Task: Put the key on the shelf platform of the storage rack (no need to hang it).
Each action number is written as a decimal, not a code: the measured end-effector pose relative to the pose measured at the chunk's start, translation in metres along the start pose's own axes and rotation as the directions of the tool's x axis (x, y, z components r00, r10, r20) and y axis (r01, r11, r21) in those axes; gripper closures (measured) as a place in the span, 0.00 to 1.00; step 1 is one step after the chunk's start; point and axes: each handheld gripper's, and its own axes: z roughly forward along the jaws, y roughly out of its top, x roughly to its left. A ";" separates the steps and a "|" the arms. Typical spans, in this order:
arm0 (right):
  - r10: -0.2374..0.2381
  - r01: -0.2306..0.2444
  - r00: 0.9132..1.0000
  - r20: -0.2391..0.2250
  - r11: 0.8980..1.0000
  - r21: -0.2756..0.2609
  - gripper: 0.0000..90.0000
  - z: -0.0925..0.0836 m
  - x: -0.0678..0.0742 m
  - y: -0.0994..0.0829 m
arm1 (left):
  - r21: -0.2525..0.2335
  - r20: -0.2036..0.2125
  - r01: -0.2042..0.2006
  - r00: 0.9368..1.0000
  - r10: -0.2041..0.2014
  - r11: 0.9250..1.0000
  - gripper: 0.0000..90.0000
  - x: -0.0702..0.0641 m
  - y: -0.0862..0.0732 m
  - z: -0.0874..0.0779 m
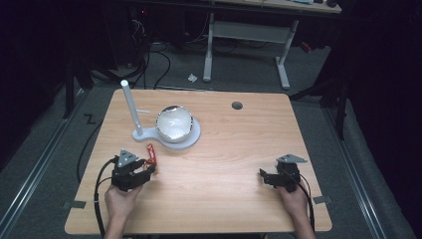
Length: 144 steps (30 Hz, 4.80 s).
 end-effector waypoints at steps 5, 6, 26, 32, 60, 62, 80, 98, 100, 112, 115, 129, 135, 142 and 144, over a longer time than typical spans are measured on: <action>0.001 -0.001 1.000 -0.002 1.000 0.000 0.17 0.000 0.000 0.000 | -0.002 0.007 0.041 0.999 -0.041 0.999 0.58 -0.012 0.014 -0.006; 0.001 -0.001 1.000 -0.002 1.000 0.000 0.17 0.000 0.000 0.000 | 0.005 0.019 0.043 0.999 -0.043 0.999 0.58 -0.015 0.016 -0.007; 0.000 0.000 1.000 -0.003 1.000 0.000 0.17 0.000 0.000 0.000 | 0.021 0.114 0.073 0.991 -0.075 0.997 0.58 -0.068 0.052 -0.025; 0.001 -0.001 1.000 -0.004 1.000 0.000 0.17 0.000 0.000 0.000 | 0.025 0.136 0.062 0.989 -0.065 0.998 0.58 -0.084 0.060 -0.022; -0.001 0.001 1.000 -0.003 1.000 0.000 0.17 0.000 0.000 0.000 | 0.007 0.153 0.013 0.988 -0.014 1.000 0.58 -0.155 0.070 0.029; -0.001 0.001 1.000 -0.003 1.000 0.000 0.17 0.000 0.000 0.000 | 0.009 0.143 0.014 0.990 -0.015 1.000 0.58 -0.156 0.067 0.035; -0.001 0.001 1.000 -0.003 1.000 0.000 0.17 0.000 -0.001 0.000 | 0.058 0.066 -0.011 0.998 0.007 0.998 0.58 -0.152 0.045 0.080; 0.000 0.000 1.000 -0.003 1.000 0.000 0.17 0.000 -0.001 0.000 | 0.074 0.000 -0.043 0.999 0.044 0.996 0.58 -0.131 0.013 0.109; 0.000 0.000 1.000 -0.002 1.000 0.000 0.17 0.000 -0.001 0.000 | 0.079 -0.009 -0.038 0.999 0.039 0.996 0.58 -0.128 0.011 0.113; -0.001 0.001 1.000 -0.002 1.000 0.000 0.17 0.000 -0.001 0.000 | 0.076 -0.063 -0.037 0.997 0.042 0.996 0.58 -0.113 0.001 0.133; 0.000 0.000 1.000 -0.002 1.000 0.000 0.17 0.000 -0.001 0.000 | 0.067 -0.092 -0.065 0.993 0.071 0.996 0.57 -0.106 -0.004 0.140; 0.000 0.000 1.000 -0.002 1.000 0.000 0.17 0.000 0.000 0.000 | 0.054 -0.129 -0.059 0.989 0.065 0.997 0.57 -0.100 -0.009 0.155; -0.001 0.001 1.000 -0.002 1.000 0.000 0.17 0.000 0.000 0.000 | 0.049 -0.145 -0.070 0.986 0.076 0.996 0.57 -0.096 -0.008 0.161; -0.001 0.001 1.000 -0.002 1.000 -0.001 0.17 0.000 0.000 0.000 | 0.033 -0.163 -0.076 0.983 0.081 0.997 0.54 -0.094 -0.009 0.164; -0.001 0.001 1.000 -0.002 1.000 0.000 0.17 0.000 0.000 0.000 | 0.034 -0.170 -0.061 0.983 0.066 0.998 0.50 -0.095 -0.008 0.164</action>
